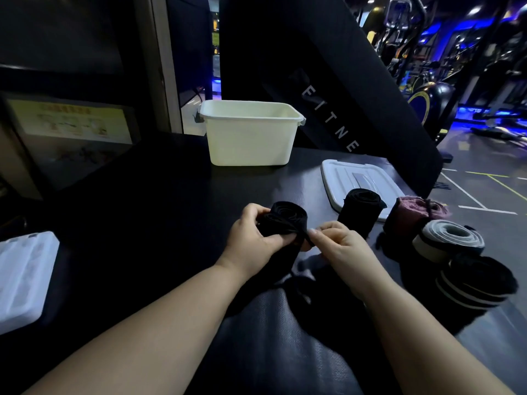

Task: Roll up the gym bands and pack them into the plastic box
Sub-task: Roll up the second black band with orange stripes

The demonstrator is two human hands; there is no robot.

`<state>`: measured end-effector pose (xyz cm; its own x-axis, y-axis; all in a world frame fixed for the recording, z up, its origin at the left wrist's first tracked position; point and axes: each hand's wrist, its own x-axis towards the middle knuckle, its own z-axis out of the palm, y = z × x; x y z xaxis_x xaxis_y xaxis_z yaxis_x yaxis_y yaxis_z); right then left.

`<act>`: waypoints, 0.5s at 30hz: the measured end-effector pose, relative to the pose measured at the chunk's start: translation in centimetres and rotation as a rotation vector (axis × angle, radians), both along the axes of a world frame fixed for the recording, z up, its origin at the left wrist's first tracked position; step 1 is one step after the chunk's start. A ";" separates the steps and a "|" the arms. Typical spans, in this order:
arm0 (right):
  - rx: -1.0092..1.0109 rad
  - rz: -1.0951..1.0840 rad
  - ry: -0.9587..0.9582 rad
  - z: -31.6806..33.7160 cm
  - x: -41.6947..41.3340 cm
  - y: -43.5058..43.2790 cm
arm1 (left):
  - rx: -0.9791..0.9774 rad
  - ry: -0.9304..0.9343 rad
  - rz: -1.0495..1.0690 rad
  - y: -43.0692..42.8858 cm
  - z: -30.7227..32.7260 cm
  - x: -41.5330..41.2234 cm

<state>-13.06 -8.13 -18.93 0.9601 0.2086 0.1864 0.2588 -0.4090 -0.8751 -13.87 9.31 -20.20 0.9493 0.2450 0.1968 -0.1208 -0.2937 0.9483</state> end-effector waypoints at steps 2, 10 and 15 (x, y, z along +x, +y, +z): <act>-0.020 0.016 0.017 0.4 -0.2 0.1 | -0.010 0.001 0.008 0.0 -0.1 0.0; 0.089 0.189 -0.010 0.6 -0.5 0.0 | 0.034 -0.017 -0.024 0.2 -0.2 0.2; 0.261 0.110 0.077 0.1 -0.4 0.2 | 0.096 -0.043 -0.064 -0.1 0.0 0.2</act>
<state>-13.44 -7.94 -18.80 0.9478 0.2668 0.1747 0.2176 -0.1405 -0.9659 -13.63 9.24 -20.25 0.9525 0.1624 0.2576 -0.1823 -0.3733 0.9096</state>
